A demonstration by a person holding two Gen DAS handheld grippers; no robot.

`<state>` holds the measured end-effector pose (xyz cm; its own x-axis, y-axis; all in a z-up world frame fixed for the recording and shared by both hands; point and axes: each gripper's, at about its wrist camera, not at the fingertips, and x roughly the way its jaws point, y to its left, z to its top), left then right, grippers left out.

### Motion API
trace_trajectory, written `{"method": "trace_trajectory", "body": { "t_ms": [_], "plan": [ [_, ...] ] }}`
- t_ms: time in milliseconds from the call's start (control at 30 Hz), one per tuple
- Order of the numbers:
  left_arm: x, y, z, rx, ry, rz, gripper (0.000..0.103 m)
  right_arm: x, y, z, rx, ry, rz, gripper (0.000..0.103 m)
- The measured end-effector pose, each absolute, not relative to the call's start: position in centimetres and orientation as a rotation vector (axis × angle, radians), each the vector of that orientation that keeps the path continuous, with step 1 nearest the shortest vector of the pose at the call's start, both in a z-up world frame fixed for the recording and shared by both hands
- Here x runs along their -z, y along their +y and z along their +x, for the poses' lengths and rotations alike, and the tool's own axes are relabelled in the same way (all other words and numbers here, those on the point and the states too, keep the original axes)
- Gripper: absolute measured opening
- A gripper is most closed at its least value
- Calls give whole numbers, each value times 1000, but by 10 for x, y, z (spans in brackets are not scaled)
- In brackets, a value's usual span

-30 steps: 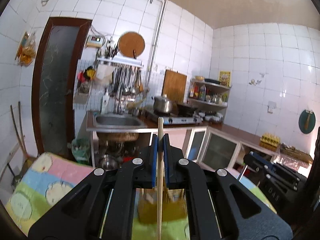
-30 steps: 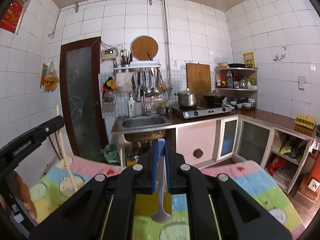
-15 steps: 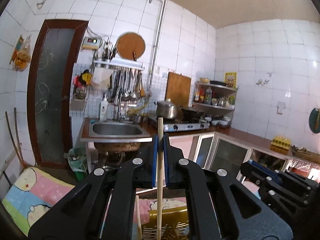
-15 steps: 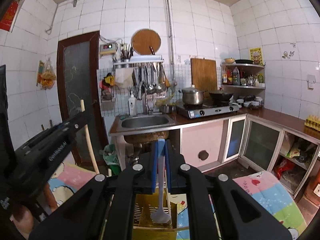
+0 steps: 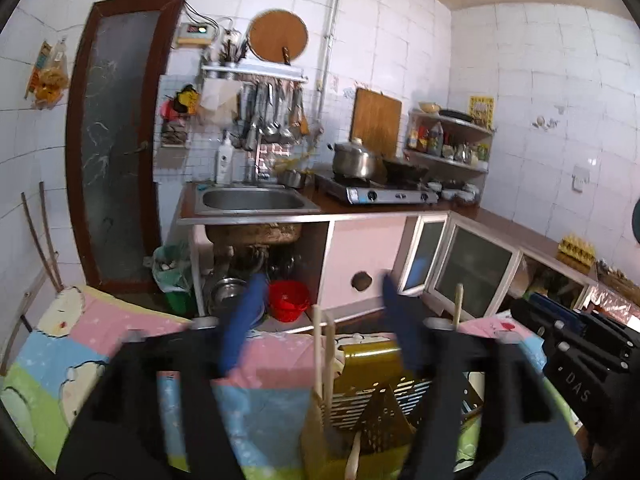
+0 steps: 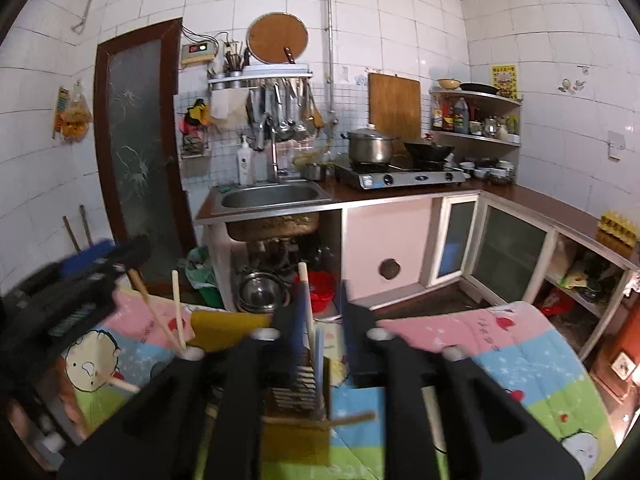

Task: Organize utensils
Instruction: 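Move both open tools back over the green frog fork on the quilt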

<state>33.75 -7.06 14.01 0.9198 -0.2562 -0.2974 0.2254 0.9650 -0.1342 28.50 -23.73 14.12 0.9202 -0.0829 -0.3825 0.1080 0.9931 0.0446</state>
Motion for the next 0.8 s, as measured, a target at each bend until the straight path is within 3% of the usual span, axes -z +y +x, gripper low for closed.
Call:
{"method": "trace_trajectory", "body": {
  "t_ms": [33, 200, 300, 533, 800],
  "plan": [
    [-146, -64, 329, 249, 315, -98, 76, -144, -239, 279, 108, 390, 66, 59],
    [-160, -36, 291, 238, 347, -88, 97, -154, -246, 239, 139, 415, 74, 62],
    [-155, -18, 267, 224, 376, -86, 98, -146, -246, 212, 160, 433, 76, 72],
    [-107, 14, 228, 179, 485, -79, 98, -97, -230, 164, 142, 542, 81, 86],
    [-25, 27, 211, 146, 665, -52, 98, -13, -206, 140, 119, 734, 99, 90]
  ]
}}
